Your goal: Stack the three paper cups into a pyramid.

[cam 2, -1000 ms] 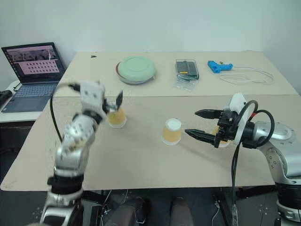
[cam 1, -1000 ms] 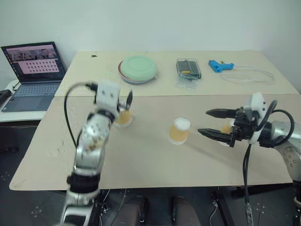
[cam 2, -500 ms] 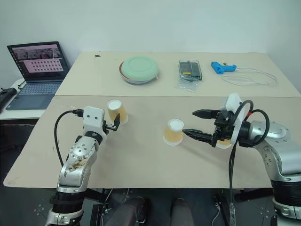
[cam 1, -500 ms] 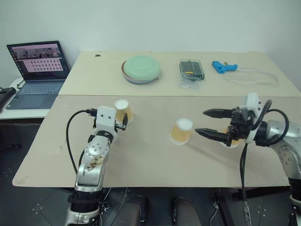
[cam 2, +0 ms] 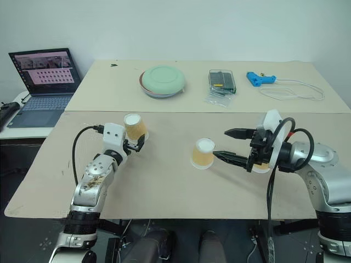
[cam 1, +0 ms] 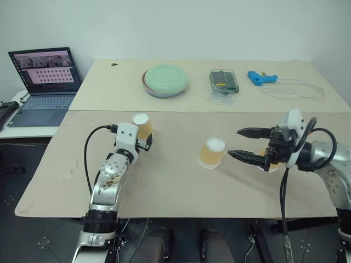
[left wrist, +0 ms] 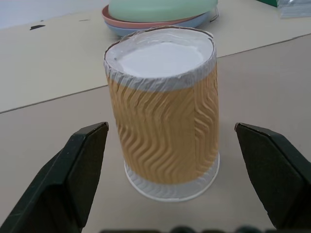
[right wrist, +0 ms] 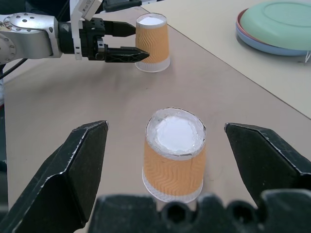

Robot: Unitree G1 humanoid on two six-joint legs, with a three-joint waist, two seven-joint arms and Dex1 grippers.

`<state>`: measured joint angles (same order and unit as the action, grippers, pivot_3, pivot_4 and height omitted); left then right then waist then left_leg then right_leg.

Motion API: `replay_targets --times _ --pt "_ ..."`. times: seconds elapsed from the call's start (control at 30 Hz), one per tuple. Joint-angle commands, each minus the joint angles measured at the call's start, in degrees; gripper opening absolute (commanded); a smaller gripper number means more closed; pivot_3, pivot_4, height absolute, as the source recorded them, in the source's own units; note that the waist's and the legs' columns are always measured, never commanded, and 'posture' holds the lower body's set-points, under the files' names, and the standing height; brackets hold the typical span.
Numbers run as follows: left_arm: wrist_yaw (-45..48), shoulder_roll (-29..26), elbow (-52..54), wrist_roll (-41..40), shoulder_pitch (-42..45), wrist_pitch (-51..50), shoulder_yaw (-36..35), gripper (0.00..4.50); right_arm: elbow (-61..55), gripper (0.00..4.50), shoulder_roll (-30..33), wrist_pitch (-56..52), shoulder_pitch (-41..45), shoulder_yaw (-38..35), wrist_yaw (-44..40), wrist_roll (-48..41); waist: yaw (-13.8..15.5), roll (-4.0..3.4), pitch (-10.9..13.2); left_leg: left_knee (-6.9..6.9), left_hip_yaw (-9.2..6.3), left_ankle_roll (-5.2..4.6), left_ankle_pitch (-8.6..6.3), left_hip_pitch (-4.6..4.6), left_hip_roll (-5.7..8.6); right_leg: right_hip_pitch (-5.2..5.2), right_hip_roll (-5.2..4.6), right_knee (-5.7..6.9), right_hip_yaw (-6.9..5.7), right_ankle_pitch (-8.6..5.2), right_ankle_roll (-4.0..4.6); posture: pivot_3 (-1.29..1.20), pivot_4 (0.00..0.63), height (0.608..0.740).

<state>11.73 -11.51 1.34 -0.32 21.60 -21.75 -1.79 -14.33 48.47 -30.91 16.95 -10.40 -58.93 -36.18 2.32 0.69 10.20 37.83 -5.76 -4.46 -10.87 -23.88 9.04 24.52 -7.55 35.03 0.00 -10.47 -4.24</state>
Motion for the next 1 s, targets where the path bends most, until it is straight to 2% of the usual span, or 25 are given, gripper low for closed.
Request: replay_targets --times 0.03,0.3,0.57,0.67,0.7,0.73,0.77,0.83,1.0 --pt "0.1 -0.7 -3.4 -0.3 4.8 4.0 -0.6 4.44 -1.9 4.5 -0.2 1.6 0.0 -2.3 0.3 -0.5 0.1 0.0 0.0 0.0 0.0 0.0 0.0 0.0 0.0 0.0 0.0 -0.01 0.0 0.0 0.0 0.0 0.15 0.73" --pt "0.9 -1.0 -10.3 -1.4 10.5 6.4 -1.7 4.44 -2.2 4.5 -0.2 1.7 0.0 -2.5 0.9 -0.4 -0.1 0.0 0.0 0.0 0.0 -0.01 -0.01 -0.01 0.01 0.02 0.0 0.01 0.0 0.16 0.25 0.0 0.15 0.73" --pt "1.9 -0.8 -12.9 -3.4 11.4 5.9 -2.5 4.44 -2.5 4.5 -0.1 1.6 -0.2 -2.8 1.3 -0.3 -0.1 0.01 0.0 0.0 0.0 -0.01 0.0 -0.01 0.01 0.02 0.0 0.0 0.0 0.15 0.22 0.0 0.15 0.73" --pt "1.9 -0.8 -13.2 -3.8 11.8 5.6 -2.7 3.79 -2.7 4.5 0.1 1.5 -0.4 -3.1 1.3 -0.6 -0.1 0.01 0.0 0.0 0.0 -0.01 0.0 -0.01 0.01 0.01 0.0 0.0 0.01 0.15 0.22 0.0 0.15 0.73" --pt "1.9 -0.9 -13.3 -3.8 11.9 5.4 -2.7 3.22 -2.7 4.5 0.1 1.4 -0.4 -3.1 1.3 -0.6 -0.1 0.01 0.0 0.0 0.0 -0.01 0.0 -0.01 0.02 0.01 0.0 -0.01 0.01 0.15 0.22 0.0 0.15 0.73" --pt "1.9 -0.9 -13.4 -3.9 12.0 5.2 -2.7 3.05 -2.7 4.5 0.1 1.4 -0.4 -3.1 1.3 -0.7 -0.1 0.01 0.0 0.0 0.0 -0.01 0.0 -0.01 0.02 0.01 0.0 -0.01 0.01 0.16 0.22 0.0 0.15 0.73" --pt "1.8 -1.0 -13.5 -3.8 12.0 5.3 -2.6 2.6 -2.6 4.5 0.1 1.5 -0.4 -3.0 1.4 -0.5 -0.1 0.01 0.0 0.0 0.0 -0.01 0.0 -0.01 0.02 0.01 0.0 0.0 0.01 0.15 0.22 0.0 0.15 0.73" --pt "1.7 -1.3 -13.5 -3.6 11.9 5.5 -2.4 2.37 -2.5 4.5 0.0 1.4 -0.5 -3.0 1.6 -0.3 -0.1 0.01 0.0 0.0 0.0 -0.01 0.0 -0.01 0.02 0.01 0.0 0.0 0.01 0.16 0.22 0.0 0.15 0.73" --pt "2.0 -1.6 -13.1 -3.8 12.8 6.2 -2.2 2.36 -2.7 4.5 -0.1 1.3 -0.5 -2.9 1.9 -0.2 -0.1 0.01 0.0 0.0 0.0 -0.01 0.0 -0.01 0.01 0.01 0.0 0.0 0.01 0.16 0.22 0.0 0.15 0.73"
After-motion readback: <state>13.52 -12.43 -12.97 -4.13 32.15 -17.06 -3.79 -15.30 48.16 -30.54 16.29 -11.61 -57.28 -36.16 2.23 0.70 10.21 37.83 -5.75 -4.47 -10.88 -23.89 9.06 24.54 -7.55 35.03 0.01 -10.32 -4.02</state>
